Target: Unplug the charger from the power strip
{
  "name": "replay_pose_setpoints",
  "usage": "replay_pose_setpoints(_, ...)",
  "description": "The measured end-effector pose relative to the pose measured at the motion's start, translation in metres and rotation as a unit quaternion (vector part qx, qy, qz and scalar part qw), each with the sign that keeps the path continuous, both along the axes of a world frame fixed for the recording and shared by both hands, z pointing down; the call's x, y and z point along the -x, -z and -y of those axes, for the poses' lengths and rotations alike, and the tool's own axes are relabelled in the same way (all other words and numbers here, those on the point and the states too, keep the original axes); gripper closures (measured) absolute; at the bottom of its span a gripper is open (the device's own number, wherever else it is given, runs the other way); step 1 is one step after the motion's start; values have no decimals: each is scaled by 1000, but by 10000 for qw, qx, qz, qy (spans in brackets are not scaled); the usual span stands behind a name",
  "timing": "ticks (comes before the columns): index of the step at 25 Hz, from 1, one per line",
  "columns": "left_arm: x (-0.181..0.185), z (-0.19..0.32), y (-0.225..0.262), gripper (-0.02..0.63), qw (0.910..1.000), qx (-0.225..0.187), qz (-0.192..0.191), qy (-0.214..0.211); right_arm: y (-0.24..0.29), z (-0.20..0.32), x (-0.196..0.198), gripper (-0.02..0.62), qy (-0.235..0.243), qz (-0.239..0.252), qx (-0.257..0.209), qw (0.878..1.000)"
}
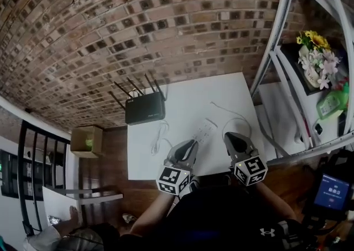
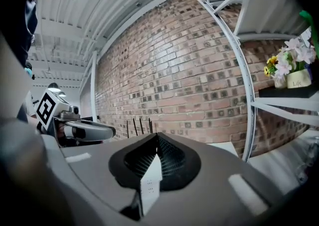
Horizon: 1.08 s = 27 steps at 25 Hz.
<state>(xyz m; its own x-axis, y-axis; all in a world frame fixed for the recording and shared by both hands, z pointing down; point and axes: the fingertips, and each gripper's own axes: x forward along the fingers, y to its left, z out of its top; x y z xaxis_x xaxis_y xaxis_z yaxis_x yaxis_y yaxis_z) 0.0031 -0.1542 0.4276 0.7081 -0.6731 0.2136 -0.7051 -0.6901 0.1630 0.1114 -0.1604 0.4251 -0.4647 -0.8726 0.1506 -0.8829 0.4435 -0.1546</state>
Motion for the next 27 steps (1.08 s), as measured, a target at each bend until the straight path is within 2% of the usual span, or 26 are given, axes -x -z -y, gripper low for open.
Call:
replay_pose_setpoints(9, 0, 0, 5, 565, 9998, 54, -172, 78, 7, -6, -1, 584, -40, -124, -155, 9998)
replay_pose_setpoints(27, -5, -3, -2, 564, 10000, 43, -46, -3, -10, -7, -8, 584, -121, -37, 63, 9999)
